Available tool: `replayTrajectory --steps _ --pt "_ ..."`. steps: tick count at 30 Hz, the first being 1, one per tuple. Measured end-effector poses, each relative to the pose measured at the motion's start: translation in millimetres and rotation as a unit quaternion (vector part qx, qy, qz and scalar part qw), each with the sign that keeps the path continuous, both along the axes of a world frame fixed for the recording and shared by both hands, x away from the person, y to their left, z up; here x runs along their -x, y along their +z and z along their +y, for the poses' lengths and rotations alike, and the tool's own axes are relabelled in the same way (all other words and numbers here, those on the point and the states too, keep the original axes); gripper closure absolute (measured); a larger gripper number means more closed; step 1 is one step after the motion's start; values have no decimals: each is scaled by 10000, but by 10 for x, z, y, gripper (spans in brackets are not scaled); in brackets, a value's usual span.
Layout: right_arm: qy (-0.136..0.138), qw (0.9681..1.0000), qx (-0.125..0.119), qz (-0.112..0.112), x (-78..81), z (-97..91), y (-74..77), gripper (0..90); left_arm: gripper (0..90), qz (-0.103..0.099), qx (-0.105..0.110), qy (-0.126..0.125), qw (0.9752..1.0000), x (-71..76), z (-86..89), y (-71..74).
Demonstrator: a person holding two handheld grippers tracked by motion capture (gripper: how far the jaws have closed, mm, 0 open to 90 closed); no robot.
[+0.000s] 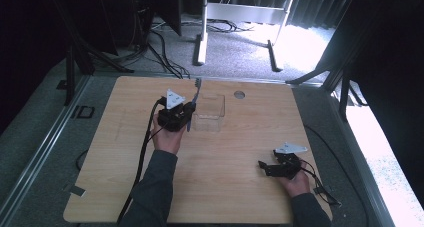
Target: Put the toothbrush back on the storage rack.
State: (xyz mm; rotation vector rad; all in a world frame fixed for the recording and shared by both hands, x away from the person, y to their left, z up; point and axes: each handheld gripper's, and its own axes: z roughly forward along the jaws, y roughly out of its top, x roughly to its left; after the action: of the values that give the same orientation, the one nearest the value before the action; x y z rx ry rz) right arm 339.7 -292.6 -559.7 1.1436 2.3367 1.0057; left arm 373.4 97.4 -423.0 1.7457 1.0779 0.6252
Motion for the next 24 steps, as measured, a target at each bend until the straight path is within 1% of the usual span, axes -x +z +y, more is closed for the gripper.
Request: replayTrajectory --steps 3,5,13,17,21,24 --pt "0 10000 0 0 0 0 0 187 824 -19 -8 -6 10000 -5 -11 7" --pt "0 10000 0 0 0 0 0 187 825 -90 15 -19 10000 -15 -19 11" --pt "-1 10000 0 1 0 0 0 187 824 -113 149 6 9998 -53 -17 -4" --pt "0 10000 1 0 0 0 0 187 824 -154 122 9 9998 -60 -34 19" --pt "-1 10000 0 0 0 0 0 187 824 -214 175 36 9996 -72 -47 43" --pt "0 10000 1 -1 0 0 0 187 824 -219 213 63 9995 -90 -56 45"
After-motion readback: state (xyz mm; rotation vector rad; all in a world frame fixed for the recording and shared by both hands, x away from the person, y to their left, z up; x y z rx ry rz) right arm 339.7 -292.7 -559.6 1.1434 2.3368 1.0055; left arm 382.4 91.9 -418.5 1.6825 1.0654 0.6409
